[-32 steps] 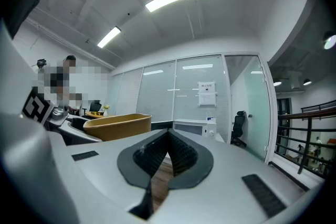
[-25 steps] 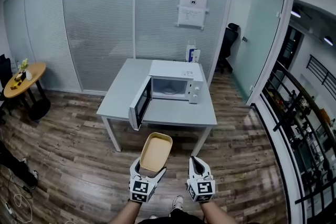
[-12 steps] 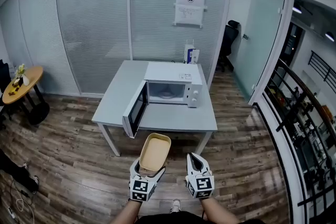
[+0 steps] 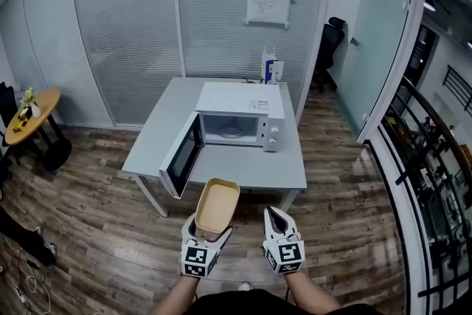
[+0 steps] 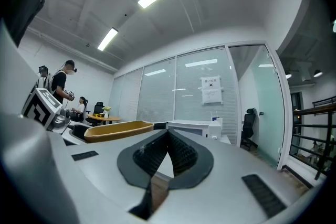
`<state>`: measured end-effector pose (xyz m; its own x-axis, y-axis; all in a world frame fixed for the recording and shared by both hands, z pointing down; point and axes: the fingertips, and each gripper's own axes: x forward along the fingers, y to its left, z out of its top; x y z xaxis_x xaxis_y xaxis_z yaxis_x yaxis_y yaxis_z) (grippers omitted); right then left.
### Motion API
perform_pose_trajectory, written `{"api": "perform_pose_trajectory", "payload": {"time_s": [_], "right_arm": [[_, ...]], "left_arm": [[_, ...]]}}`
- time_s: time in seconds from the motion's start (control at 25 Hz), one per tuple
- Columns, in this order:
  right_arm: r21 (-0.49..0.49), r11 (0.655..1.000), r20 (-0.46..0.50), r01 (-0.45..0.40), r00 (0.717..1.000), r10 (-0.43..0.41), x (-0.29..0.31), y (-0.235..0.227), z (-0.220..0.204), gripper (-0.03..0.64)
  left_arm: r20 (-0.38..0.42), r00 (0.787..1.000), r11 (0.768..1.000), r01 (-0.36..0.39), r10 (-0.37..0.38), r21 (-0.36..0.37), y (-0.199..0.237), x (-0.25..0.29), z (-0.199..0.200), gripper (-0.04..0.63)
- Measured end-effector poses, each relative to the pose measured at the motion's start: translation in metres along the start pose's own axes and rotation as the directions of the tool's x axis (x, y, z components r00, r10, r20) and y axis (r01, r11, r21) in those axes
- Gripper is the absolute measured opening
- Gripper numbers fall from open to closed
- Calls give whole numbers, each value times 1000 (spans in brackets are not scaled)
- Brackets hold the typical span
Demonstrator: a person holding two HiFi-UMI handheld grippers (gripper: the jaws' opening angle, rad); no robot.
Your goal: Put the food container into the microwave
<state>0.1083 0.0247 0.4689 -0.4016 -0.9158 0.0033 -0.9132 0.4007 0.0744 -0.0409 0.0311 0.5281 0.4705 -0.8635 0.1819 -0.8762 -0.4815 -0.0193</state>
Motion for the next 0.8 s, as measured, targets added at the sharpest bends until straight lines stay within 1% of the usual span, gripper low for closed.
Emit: {"api": "perform_pose_trajectory", "payload": {"time_s": [0.28, 0.48, 0.68, 0.8], "right_arm": [[-9, 999, -2, -44, 999, 44, 23, -33, -1, 6], [7, 1000, -2, -10, 1000, 10, 31, -54, -4, 6], [-3, 1000, 7, -20, 1000, 20, 43, -66, -6, 6], [-11, 1000, -15, 0, 1000, 0, 56, -74, -14, 6]], "left_arm": [[-32, 999, 1000, -12, 12, -5, -13, 35, 1, 482], [-39, 999, 1000, -13, 14, 1, -16, 49, 5, 482], [-51, 999, 1000, -2, 1, -1, -11, 70, 4, 482], [-70, 997, 1000, -16, 16, 0, -1, 86, -2, 482]]}}
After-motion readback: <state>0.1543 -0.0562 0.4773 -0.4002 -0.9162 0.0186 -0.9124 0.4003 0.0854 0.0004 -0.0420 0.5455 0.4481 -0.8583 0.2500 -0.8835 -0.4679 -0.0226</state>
